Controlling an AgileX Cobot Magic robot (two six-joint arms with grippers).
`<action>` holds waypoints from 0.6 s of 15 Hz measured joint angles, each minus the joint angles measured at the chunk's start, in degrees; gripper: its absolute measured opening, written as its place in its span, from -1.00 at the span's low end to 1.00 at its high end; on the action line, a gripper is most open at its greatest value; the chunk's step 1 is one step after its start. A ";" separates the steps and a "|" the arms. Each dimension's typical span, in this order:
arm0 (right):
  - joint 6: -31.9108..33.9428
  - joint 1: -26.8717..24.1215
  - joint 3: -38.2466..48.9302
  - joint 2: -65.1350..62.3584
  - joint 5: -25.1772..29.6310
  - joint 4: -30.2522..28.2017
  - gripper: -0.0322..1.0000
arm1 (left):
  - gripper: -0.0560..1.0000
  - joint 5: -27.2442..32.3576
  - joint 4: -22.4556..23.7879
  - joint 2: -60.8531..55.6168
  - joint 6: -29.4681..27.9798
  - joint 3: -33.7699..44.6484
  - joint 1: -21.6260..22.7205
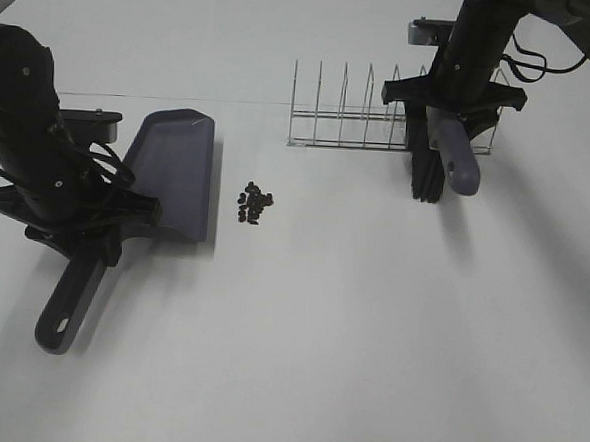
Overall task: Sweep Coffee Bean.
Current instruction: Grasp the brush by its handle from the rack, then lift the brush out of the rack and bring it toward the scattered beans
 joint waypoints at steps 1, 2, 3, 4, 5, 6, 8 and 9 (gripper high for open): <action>0.00 0.00 0.00 0.29 0.00 -0.52 0.10 | -0.23 0.00 0.00 0.00 0.00 0.00 0.00; 0.00 0.00 0.00 0.29 0.00 -0.57 0.02 | -0.23 0.00 0.00 0.00 0.11 0.00 0.00; 0.00 0.00 -0.17 0.29 0.06 -0.69 -0.09 | -0.23 0.00 0.00 0.00 0.23 0.00 0.00; 0.00 0.00 -0.34 0.23 -0.06 -0.80 -0.28 | -0.23 -0.06 0.00 0.00 0.40 0.00 0.00; 0.23 -0.06 -0.34 0.23 0.06 -1.83 -0.33 | -0.23 -0.06 0.00 0.00 0.40 0.00 0.00; 0.23 -0.23 -0.40 0.23 0.06 -2.23 -0.34 | -0.23 -0.06 0.00 0.00 0.46 0.00 0.00; 0.23 -0.23 -1.43 0.23 0.80 -2.52 -0.34 | -0.23 -0.06 0.00 0.00 0.57 0.00 0.00; 0.29 -0.23 -2.06 0.23 0.97 -2.64 -0.34 | -0.23 -0.06 0.00 0.00 0.57 0.00 0.00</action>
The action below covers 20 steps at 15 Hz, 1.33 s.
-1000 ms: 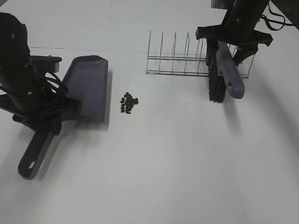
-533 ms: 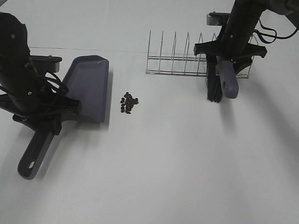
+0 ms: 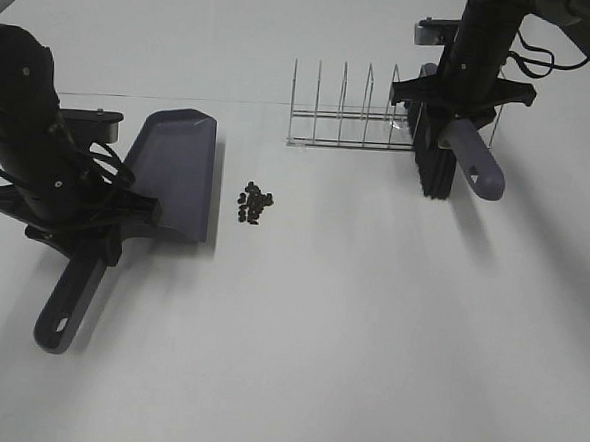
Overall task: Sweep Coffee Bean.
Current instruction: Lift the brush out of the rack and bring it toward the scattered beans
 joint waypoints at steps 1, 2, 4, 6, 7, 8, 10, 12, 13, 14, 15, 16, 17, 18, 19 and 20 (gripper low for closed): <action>0.29 0.00 -0.40 -0.23 -0.06 0.00 -0.34 | -0.23 0.00 0.00 0.00 0.00 0.00 0.00; 0.46 0.00 -0.40 -0.80 0.00 0.00 -0.34 | -0.23 0.00 0.00 0.00 0.00 0.00 0.00; 0.52 0.00 -0.40 -2.29 0.00 0.11 -0.35 | -0.23 -0.06 0.00 0.00 0.00 0.00 0.00; 0.52 0.00 -0.40 -5.16 0.00 0.17 -0.35 | -0.23 -0.06 0.00 0.00 0.00 0.00 0.00; 0.52 0.00 -0.40 -6.70 0.00 0.17 -0.35 | -0.23 -0.06 0.00 0.00 0.00 0.00 0.00; 0.52 0.00 -0.40 -8.37 0.06 0.23 -0.35 | -0.23 -0.06 0.00 0.00 0.00 0.00 0.00; 0.52 0.11 -0.40 -11.92 0.06 0.63 -0.35 | -0.23 -0.06 0.00 0.00 0.29 0.00 0.00; 0.52 0.63 1.43 -16.73 -0.11 1.03 -0.35 | -0.23 -0.06 0.00 0.00 0.34 0.00 0.00; 0.52 1.43 3.78 -19.54 -0.11 0.80 -0.35 | -0.23 -0.11 0.00 0.00 0.34 0.00 0.00; 0.52 3.78 8.88 -23.55 -0.11 -0.86 -0.35 | -0.23 -0.29 0.00 0.00 0.34 0.00 0.00; 0.69 5.44 12.20 -25.67 -0.11 -1.89 -0.35 | -0.23 -0.29 0.00 0.00 0.34 0.00 0.00; 1.38 7.05 15.58 -27.39 -0.11 -2.46 -0.35 | -0.23 -0.06 0.00 0.00 0.23 0.00 0.00; 1.49 8.65 19.08 -28.48 -0.11 -2.52 -0.35 | -0.23 0.52 0.00 0.00 -0.06 0.00 0.00; 1.49 9.80 21.83 -28.88 -0.06 -2.69 -0.35 | -0.23 1.20 0.00 0.00 -0.23 0.00 0.00; 1.55 10.60 24.41 -28.93 -0.06 -2.75 -0.35 | -0.23 2.12 0.00 0.00 -0.34 0.00 0.00; 1.60 10.77 26.47 -28.93 -0.06 -2.81 -0.35 | -0.23 3.15 0.06 0.00 -0.40 0.00 -0.06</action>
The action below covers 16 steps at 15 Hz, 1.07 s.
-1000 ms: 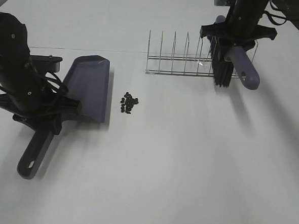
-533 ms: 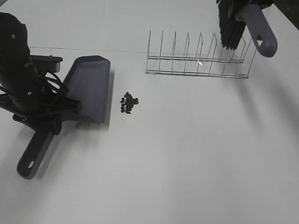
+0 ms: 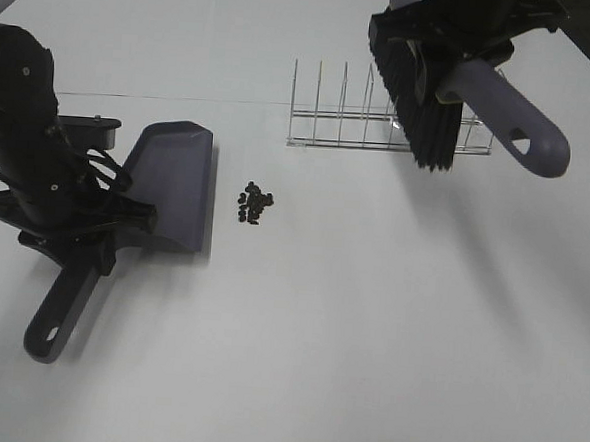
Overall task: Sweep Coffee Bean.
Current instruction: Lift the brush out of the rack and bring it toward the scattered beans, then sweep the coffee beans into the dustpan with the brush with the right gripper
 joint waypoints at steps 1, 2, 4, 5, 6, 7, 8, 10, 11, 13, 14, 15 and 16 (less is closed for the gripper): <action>0.29 0.06 1.72 -0.06 0.00 -0.17 -0.35 | -0.23 0.74 0.34 0.00 -0.29 0.06 -0.52; 0.40 0.06 3.21 -0.06 0.00 -0.40 -0.35 | -0.23 1.09 0.86 -0.06 -0.97 0.46 -1.49; 0.86 0.06 5.27 -0.11 -0.63 -0.63 -0.35 | -0.23 -0.11 2.92 -0.17 -4.47 3.15 -4.53; 1.43 0.06 6.02 -0.11 -1.78 -0.46 -0.35 | -0.23 -0.69 3.32 -0.17 -5.79 4.13 -5.10; 1.49 0.06 6.25 -0.11 -2.18 -0.34 -0.35 | -0.23 -2.18 4.24 -0.17 -7.96 5.73 -5.79; 1.72 0.06 6.88 -0.11 -2.98 0.23 -0.35 | -0.23 -3.67 4.76 -0.17 -9.57 6.59 -5.90; 1.72 0.06 7.05 -0.11 -3.67 0.97 -0.35 | -0.23 -4.64 5.27 -0.17 -10.37 6.76 -5.90; 1.72 0.11 7.16 1.55 -5.39 2.58 -0.35 | -0.23 -7.28 5.50 0.40 -11.34 6.99 -5.90; 1.72 0.11 7.16 1.95 -5.39 2.58 -0.35 | -0.23 -7.33 5.50 0.69 -11.34 6.99 -5.90; 1.78 0.80 7.22 4.24 -5.33 1.83 -0.35 | -0.23 -7.16 5.50 1.60 -11.34 6.47 -6.02; 1.95 2.12 7.22 4.98 -5.33 0.34 -0.35 | -0.23 -7.16 5.67 1.78 -11.34 6.36 -6.19; 3.04 4.47 7.22 5.56 -5.39 -1.60 -0.35 | -0.23 -7.16 5.84 1.89 -11.34 6.30 -6.42; 4.81 6.88 7.22 6.42 -5.44 -4.07 -0.35 | -0.23 -7.28 5.90 1.89 -11.34 6.30 -6.53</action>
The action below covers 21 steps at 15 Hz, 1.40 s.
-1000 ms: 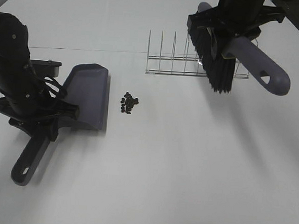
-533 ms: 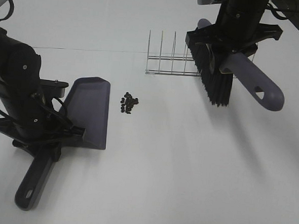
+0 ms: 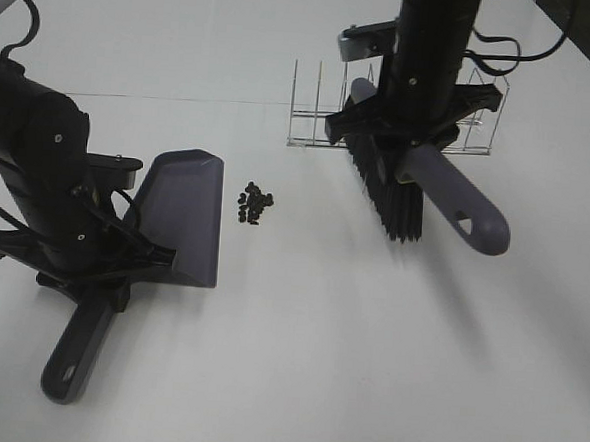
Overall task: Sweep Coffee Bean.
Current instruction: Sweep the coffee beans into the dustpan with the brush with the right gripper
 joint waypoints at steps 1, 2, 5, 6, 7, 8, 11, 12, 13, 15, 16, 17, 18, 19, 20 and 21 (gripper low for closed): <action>1.20 1.26 0.00 0.52 0.00 -1.72 -0.35 | -0.23 0.00 0.00 0.00 0.00 0.00 0.00; 2.69 3.27 0.00 2.06 0.06 -3.55 -0.35 | -0.23 0.00 0.00 0.00 0.00 -0.06 0.00; 3.90 8.37 -2.75 8.59 1.89 -5.56 -0.36 | -0.23 -0.11 0.00 0.11 0.00 -0.06 -0.06; 3.84 8.88 -3.67 9.17 2.64 -5.67 -0.36 | -0.23 -0.11 0.00 0.11 0.00 -0.06 -0.06; 3.44 10.08 -6.42 10.94 4.18 -5.84 -0.36 | -0.23 -0.11 0.00 0.11 0.00 -0.06 -0.06; 2.64 11.17 -9.85 12.83 4.58 -5.84 -0.36 | -0.23 -0.17 0.00 0.11 0.00 -0.06 -0.06; -0.63 13.29 -18.62 18.11 5.04 -3.84 -0.36 | -0.23 -0.17 0.00 0.11 0.06 -0.06 -0.06; -1.32 13.81 -20.45 19.14 5.10 -2.12 -0.36 | -0.23 -0.17 0.00 0.11 0.11 -0.06 -0.06; -2.35 14.38 -21.94 20.23 5.16 -0.40 -0.36 | -0.23 -0.23 0.00 0.11 0.23 -0.06 -0.06; -3.61 15.36 -22.57 21.20 5.16 0.69 -0.36 | -0.23 -0.23 -0.06 0.11 0.23 -0.06 -0.06; -3.78 15.93 -22.57 21.26 5.16 1.38 -0.36 | -0.23 -0.23 -0.06 0.11 0.23 -0.06 -0.06; -4.18 16.44 -22.63 21.26 5.16 1.89 -0.36 | -0.23 -0.23 -0.06 0.11 0.23 -0.06 -0.06; -4.58 17.02 -22.69 21.26 5.16 2.23 -0.36 | -0.23 -0.23 -0.06 0.11 0.23 -0.06 -0.06; -4.70 17.42 -23.15 21.26 5.16 2.81 -0.36 | -0.23 -0.23 -0.06 0.11 0.23 -0.06 -0.06; -4.81 17.59 -24.18 21.26 5.21 3.15 -0.36 | -0.23 -0.23 -0.06 0.11 0.23 -0.06 -0.06; -4.98 17.59 -25.73 21.26 5.39 3.44 -0.36 | -0.23 -0.23 -0.06 0.11 0.23 -0.06 -0.06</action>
